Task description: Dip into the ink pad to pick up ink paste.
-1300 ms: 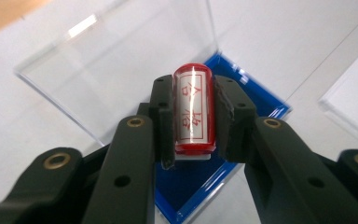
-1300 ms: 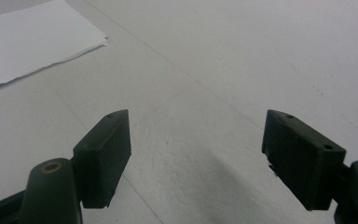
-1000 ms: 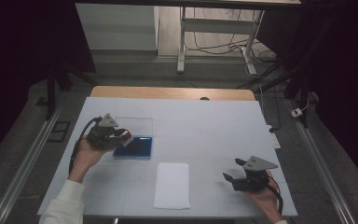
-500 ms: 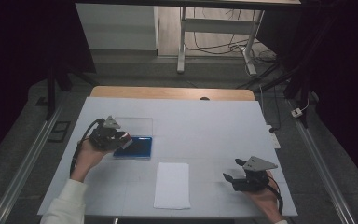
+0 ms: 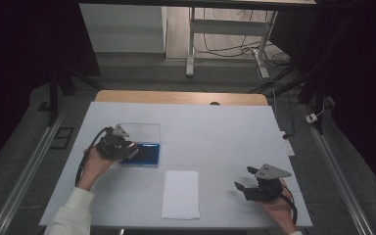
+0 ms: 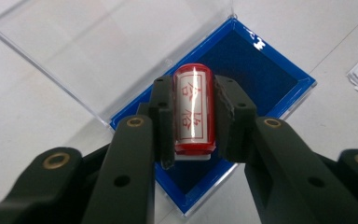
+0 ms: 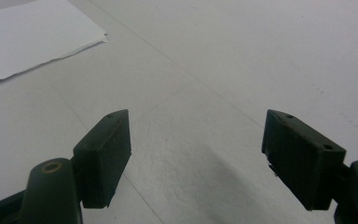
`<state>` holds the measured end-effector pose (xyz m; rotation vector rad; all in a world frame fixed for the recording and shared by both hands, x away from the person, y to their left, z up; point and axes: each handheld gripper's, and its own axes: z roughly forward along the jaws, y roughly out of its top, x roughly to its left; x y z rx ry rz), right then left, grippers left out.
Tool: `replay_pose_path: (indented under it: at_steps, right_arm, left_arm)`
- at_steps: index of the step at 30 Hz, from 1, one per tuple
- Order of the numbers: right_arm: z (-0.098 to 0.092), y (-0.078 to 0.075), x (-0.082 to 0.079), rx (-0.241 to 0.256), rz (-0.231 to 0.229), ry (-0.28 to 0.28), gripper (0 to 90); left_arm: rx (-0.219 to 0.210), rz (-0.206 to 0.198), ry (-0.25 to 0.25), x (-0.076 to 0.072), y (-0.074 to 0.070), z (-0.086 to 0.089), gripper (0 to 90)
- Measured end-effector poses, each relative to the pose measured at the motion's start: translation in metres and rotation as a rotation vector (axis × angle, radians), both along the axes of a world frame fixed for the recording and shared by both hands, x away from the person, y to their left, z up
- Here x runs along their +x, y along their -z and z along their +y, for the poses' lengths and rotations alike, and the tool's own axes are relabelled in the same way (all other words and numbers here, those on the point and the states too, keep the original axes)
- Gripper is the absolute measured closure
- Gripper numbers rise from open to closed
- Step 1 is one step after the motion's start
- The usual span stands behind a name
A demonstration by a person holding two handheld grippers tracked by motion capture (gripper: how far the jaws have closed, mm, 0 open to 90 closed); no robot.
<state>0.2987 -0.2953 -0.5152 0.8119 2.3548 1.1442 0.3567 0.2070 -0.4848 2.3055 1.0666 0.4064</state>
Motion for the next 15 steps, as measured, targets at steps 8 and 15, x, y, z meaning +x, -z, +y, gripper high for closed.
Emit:
replay_pose_path:
  at_steps: [8,15]
  right_arm:
    - [0.0000,0.0001,0.0000,-0.001,0.000,0.000,23.3]
    - [-0.0002,-0.0003,0.0000,-0.002,-0.006,-0.003,23.4]
  left_arm:
    - [-0.001,0.010,-0.004,0.0012,0.0023,0.0001,70.3]
    - [0.029,0.007,-0.010,0.0007,0.0021,-0.0035,70.3]
